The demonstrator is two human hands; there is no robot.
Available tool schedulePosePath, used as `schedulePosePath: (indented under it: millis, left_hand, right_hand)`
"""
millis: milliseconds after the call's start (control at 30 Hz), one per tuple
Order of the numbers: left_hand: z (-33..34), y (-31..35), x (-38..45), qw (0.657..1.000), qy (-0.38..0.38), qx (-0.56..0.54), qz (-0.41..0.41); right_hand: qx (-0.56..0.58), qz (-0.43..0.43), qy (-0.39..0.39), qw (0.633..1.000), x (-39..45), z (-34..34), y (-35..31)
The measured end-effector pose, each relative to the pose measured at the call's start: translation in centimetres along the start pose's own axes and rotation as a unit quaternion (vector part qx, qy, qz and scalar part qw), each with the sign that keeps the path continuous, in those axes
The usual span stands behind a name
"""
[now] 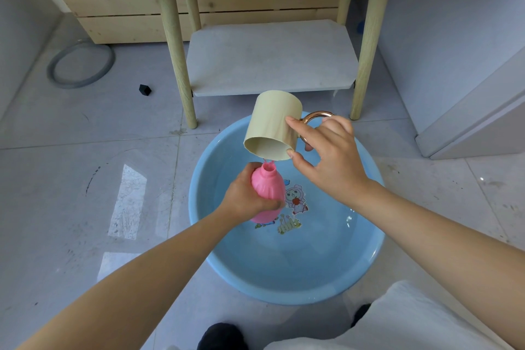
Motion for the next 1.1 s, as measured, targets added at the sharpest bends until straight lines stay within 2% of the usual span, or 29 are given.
schedulePosePath:
  millis: [633, 700, 833, 933, 1100]
  left_hand:
    - [-0.2, 0.3, -0.1, 1.000, 0.011, -0.019, 0.002]
    - [-0.3, 0.3, -0.1, 1.000, 0.015, -0.022, 0.002]
    - [-0.6, 0.3, -0.2, 0.999, 0.029, -0.029, 0.007]
    - [-0.9, 0.3, -0.3, 0.998, 0.043, -0.038, 0.017]
    - [-1.7, 0.4, -0.4, 0.995, 0.074, -0.070, 0.023]
  right_hand:
    - [-0.012, -0.020, -0.009, 1.000, 0.3, -0.2, -0.4]
    - [0.005, 0.004, -0.010, 1.000, 0.2, -0.2, 0.0]
    - [0.053, 0.139, -0.012, 0.989, -0.5, 0.3, 2.7]
    - [0.005, 0.189, -0.046, 0.981, -1.4, 1.1, 4.7]
    - [-0.099, 0.177, -0.161, 0.966, -4.4, 3.5, 6.5]
Point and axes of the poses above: each hand's wrist, its own x-axis towards the middle knuckle, its own z-axis out of the palm, y = z × x, the point moved 9 cm from there along x, towards the middle knuckle, and after that the axes turned 3 degrees about -z, right-handed, at the moved point
